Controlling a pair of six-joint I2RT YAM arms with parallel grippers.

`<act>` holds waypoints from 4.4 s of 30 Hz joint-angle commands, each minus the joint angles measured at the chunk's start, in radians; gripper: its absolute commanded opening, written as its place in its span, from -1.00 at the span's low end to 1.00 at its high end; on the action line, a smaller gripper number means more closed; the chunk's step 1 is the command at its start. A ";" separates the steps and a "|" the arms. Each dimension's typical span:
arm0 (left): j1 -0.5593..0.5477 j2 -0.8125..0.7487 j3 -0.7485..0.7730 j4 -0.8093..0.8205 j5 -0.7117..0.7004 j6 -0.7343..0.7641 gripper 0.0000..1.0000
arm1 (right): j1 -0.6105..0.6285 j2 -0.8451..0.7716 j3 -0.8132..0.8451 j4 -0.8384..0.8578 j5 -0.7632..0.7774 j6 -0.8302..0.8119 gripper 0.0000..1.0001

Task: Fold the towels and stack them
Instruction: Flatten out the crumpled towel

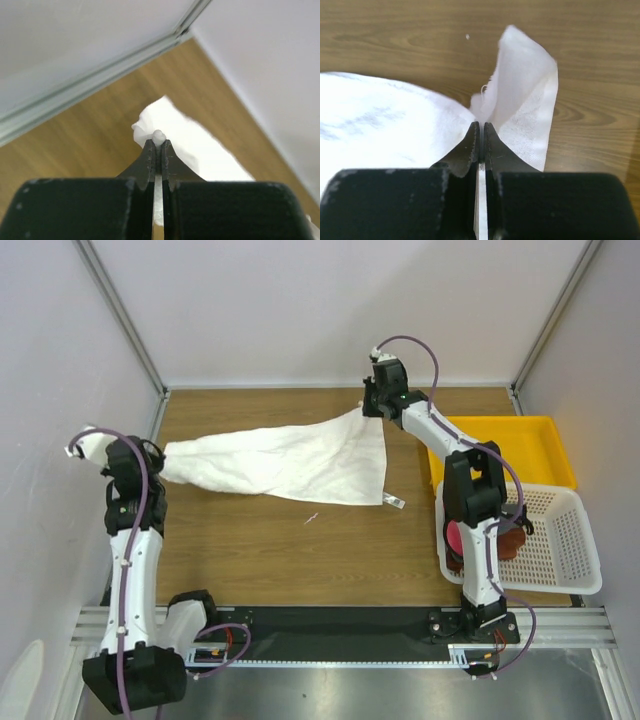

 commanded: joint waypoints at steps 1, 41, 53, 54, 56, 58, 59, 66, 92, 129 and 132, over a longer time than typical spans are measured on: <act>0.010 -0.090 -0.092 -0.062 0.006 -0.087 -0.99 | -0.005 0.031 0.064 -0.025 -0.041 0.012 -0.92; 0.009 -0.141 -0.247 -0.252 -0.085 -0.293 -0.99 | 0.060 -0.402 -0.749 -0.085 -0.094 0.294 0.20; 0.010 -0.138 -0.241 -0.248 -0.082 -0.285 -1.00 | 0.083 -0.376 -0.755 -0.077 -0.103 0.303 0.02; 0.010 -0.138 -0.241 -0.251 -0.082 -0.285 -0.99 | 0.081 -0.374 -0.755 -0.077 -0.102 0.305 -0.02; 0.010 -0.140 -0.235 -0.252 -0.088 -0.283 -0.99 | 0.083 -0.374 -0.755 -0.082 -0.102 0.306 -0.12; 0.010 -0.140 -0.231 -0.257 -0.089 -0.283 -0.99 | 0.084 -0.373 -0.758 -0.081 -0.103 0.308 -0.15; 0.010 -0.137 -0.231 -0.255 -0.089 -0.283 -0.99 | 0.087 -0.368 -0.760 -0.082 -0.105 0.308 -0.16; 0.010 -0.136 -0.222 -0.262 -0.092 -0.280 -0.99 | 0.089 -0.363 -0.757 -0.099 -0.094 0.305 -0.57; 0.009 -0.135 -0.190 -0.266 -0.091 -0.268 -0.99 | 0.087 -0.380 -0.764 -0.111 -0.096 0.289 -1.00; 0.083 0.255 0.155 -0.282 -0.132 -0.198 -0.99 | 0.075 -1.094 -1.067 -0.482 -0.189 0.332 -1.00; 0.083 0.250 0.114 -0.277 -0.158 -0.217 -0.99 | 0.066 -1.112 -1.004 -0.499 -0.203 0.323 -1.00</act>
